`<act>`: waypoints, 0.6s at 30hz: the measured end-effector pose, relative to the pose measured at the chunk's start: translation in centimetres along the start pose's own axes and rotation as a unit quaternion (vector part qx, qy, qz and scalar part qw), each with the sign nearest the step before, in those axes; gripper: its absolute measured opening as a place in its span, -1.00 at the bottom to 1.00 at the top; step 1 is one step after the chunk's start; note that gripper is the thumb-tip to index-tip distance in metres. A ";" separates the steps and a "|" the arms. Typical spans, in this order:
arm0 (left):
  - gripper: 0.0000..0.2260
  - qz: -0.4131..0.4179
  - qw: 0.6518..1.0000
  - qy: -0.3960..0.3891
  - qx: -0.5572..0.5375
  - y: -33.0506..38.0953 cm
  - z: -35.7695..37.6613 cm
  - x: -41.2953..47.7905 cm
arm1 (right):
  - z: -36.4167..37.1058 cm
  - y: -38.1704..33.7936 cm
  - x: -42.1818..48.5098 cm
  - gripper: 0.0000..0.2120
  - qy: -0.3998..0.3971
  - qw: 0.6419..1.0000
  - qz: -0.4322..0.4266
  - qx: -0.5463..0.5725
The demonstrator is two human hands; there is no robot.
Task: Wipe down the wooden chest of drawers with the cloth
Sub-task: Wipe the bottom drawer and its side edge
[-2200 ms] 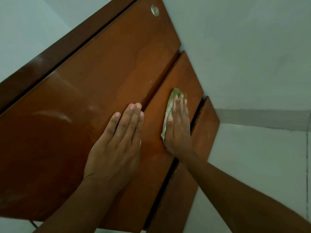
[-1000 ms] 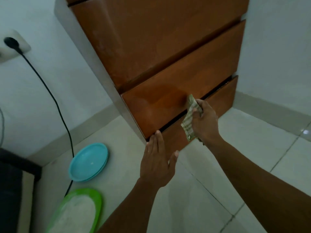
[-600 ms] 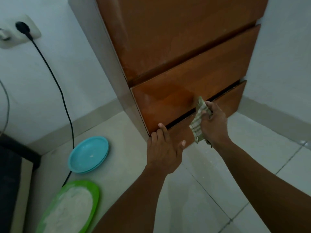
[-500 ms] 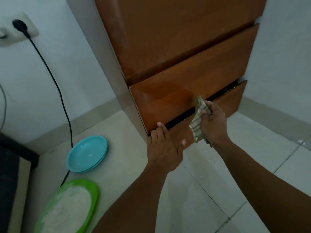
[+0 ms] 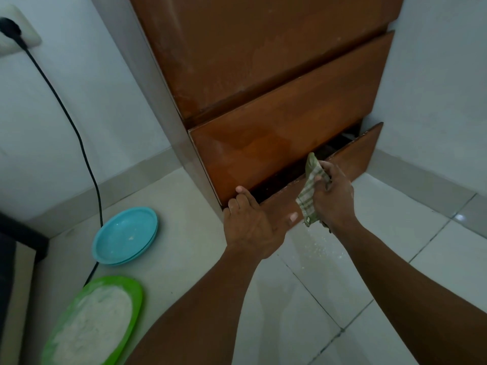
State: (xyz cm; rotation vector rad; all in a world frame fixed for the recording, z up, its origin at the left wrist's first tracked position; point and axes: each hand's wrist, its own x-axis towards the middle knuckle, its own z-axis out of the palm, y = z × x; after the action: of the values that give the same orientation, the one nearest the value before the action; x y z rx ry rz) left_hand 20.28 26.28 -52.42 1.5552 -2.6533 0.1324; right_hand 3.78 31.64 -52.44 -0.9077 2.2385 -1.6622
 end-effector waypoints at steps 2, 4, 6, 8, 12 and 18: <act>0.13 -0.006 1.000 0.012 -0.015 0.0 0.3 -0.4 | -0.1 0.2 0.1 -0.66 0.001 1.000 -0.010 -0.002; 0.10 -0.007 0.999 0.013 -0.045 -0.2 0.9 -0.7 | -0.2 0.2 0.2 -0.66 0.003 1.000 -0.022 -0.004; 0.07 0.000 0.997 0.001 -0.076 -0.3 1.4 -0.7 | 0.0 0.4 0.3 -0.66 0.002 0.999 -0.032 -0.007; 0.03 0.009 0.997 -0.009 -0.070 -0.5 1.4 -0.3 | 0.3 0.6 0.3 -0.66 -0.003 0.999 -0.037 -0.012; 0.00 0.033 0.998 -0.043 -0.014 -0.6 1.1 0.6 | 0.7 1.2 0.2 -0.66 -0.014 0.999 -0.035 -0.010; 0.28 0.011 0.997 -0.076 -0.015 0.3 1.0 1.1 | 0.3 1.7 0.9 -0.66 0.001 0.999 -0.045 -0.007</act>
State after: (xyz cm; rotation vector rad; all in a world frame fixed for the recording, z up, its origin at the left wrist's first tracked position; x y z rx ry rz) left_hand 19.45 25.37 -53.34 1.5872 -2.7728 -0.0257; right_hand 2.67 31.17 -53.99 -1.0257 2.2448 -1.6887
